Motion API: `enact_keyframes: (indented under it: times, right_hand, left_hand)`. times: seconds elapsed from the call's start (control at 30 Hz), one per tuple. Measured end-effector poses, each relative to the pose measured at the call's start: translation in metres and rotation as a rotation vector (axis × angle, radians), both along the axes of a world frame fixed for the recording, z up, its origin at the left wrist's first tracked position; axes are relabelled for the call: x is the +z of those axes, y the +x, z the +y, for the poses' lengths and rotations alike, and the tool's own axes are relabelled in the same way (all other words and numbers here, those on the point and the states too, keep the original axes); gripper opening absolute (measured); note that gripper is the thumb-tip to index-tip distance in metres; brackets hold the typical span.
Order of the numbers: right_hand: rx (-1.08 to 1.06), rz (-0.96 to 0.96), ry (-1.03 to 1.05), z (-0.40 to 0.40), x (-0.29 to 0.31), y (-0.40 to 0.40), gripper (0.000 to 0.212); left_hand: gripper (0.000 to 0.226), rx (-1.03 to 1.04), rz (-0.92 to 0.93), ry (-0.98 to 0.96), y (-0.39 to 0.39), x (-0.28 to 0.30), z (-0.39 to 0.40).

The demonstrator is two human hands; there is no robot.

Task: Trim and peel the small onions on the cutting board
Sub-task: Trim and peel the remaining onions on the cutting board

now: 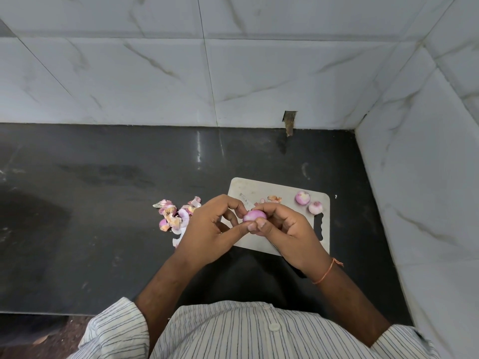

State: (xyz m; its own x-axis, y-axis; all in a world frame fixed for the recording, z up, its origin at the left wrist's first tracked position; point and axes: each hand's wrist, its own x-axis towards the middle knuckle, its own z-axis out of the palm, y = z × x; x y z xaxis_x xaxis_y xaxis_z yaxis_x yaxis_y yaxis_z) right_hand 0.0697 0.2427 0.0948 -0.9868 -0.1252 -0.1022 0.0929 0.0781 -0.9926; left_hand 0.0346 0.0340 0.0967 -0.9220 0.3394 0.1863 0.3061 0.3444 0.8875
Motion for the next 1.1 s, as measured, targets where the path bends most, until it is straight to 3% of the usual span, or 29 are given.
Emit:
enact_keyframes:
  times: [0.23,0.53,0.77,0.87,0.93,1.1]
  right_hand:
    - [-0.026,-0.025,-0.107,-0.007,0.002,0.008,0.018]
    - [-0.116,-0.171,-0.284,-0.021,0.007,0.017,0.031]
    - [-0.203,-0.331,-0.611,-0.023,0.019,0.014,0.025]
    - [-0.201,-0.379,-0.652,-0.02,0.021,0.011,0.038]
    - [-0.18,-0.424,-0.686,-0.02,0.022,0.01,0.044]
    - [-0.162,-0.528,-0.699,-0.018,0.017,0.011,0.037]
  left_hand:
    - [0.019,-0.203,-0.065,-0.031,-0.008,0.001,-0.004]
    - [0.026,-0.258,-0.066,-0.033,-0.005,0.011,0.001]
    - [0.025,-0.248,0.06,-0.033,-0.007,0.01,0.003]
    - [0.016,-0.208,0.049,0.015,-0.003,0.006,0.003]
    - [0.012,-0.134,-0.052,0.103,0.002,0.002,0.004]
    - [0.023,0.061,-0.213,0.199,0.008,0.002,0.004]
